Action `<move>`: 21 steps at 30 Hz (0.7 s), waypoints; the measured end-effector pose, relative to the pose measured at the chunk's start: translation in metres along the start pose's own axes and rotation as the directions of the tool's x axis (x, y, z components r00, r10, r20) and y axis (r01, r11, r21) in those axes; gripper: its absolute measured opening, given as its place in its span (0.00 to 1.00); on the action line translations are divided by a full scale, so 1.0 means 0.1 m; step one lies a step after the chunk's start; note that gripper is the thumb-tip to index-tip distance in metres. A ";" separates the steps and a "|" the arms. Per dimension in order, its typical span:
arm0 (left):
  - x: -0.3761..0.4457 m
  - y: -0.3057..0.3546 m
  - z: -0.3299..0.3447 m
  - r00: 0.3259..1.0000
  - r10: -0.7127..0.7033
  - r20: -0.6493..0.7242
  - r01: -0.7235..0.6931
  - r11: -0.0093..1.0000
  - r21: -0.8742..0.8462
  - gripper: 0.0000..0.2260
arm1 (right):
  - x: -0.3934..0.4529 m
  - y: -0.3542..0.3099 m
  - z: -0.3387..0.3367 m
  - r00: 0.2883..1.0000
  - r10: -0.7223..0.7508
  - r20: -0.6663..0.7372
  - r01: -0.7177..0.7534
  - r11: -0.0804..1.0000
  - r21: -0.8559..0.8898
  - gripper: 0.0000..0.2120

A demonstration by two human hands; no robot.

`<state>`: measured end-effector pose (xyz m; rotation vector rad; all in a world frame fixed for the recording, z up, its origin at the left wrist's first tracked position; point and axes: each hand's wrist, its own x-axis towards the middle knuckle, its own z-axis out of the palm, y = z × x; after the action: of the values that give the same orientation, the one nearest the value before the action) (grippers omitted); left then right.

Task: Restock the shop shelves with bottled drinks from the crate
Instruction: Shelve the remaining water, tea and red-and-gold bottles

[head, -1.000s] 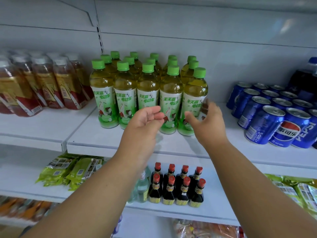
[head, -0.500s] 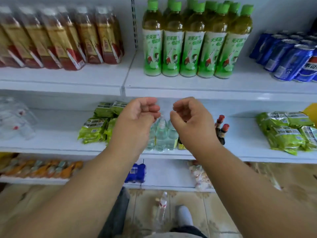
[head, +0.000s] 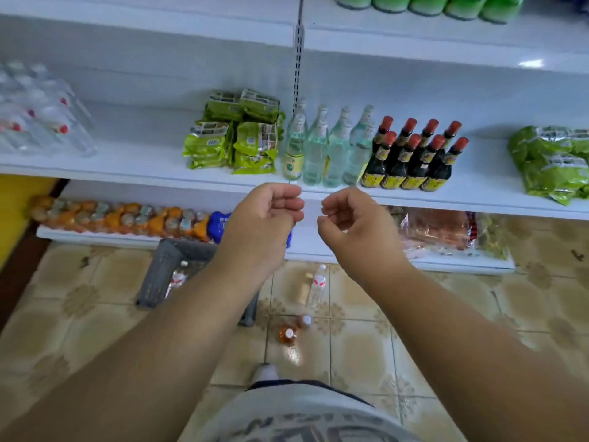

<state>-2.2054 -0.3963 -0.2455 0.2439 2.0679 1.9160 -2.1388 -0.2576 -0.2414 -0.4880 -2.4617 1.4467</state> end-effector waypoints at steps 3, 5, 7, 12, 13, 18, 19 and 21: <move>-0.08 -0.37 0.05 0.998 -0.063 -0.013 0.064 0.996 0.069 0.17 | -0.13 0.34 0.13 0.998 0.064 0.019 -0.064 0.998 0.002 0.15; -0.09 -0.70 0.11 0.993 -0.113 -0.026 0.115 0.989 0.097 0.18 | -0.19 0.67 0.23 0.990 0.137 0.030 -0.137 0.991 0.007 0.13; -0.05 -1.15 0.22 0.987 -0.159 -0.021 0.160 0.981 0.111 0.18 | -0.24 1.07 0.34 0.980 0.200 0.022 -0.200 0.980 -0.002 0.12; 0.15 -2.27 0.56 0.960 -0.279 0.016 0.273 0.949 0.157 0.20 | -0.28 2.08 0.68 0.941 0.335 0.042 -0.333 0.942 -0.043 0.07; 0.19 -2.48 0.61 0.950 -0.311 0.020 0.305 0.940 0.153 0.20 | -0.28 2.30 0.76 0.930 0.366 0.043 -0.364 0.930 -0.056 0.06; 0.54 -3.52 0.77 0.885 -0.464 0.032 0.450 0.872 0.192 0.19 | -0.17 3.33 1.29 0.846 0.534 -0.009 -0.533 0.843 -0.065 0.06; 0.63 -3.69 0.80 0.877 -0.480 0.041 0.461 0.861 0.216 0.18 | -0.13 3.53 1.40 0.827 0.562 -0.019 -0.562 0.825 -0.058 0.07; 0.83 -4.14 0.87 0.860 -0.508 0.051 0.479 0.837 0.264 0.18 | -0.06 4.05 1.67 0.785 0.618 -0.034 -0.619 0.784 -0.052 0.07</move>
<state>-2.2187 -0.3248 -0.6708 -0.1193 2.0289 1.3102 -2.1304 -0.2093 -0.6765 -1.4293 -2.4457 1.5582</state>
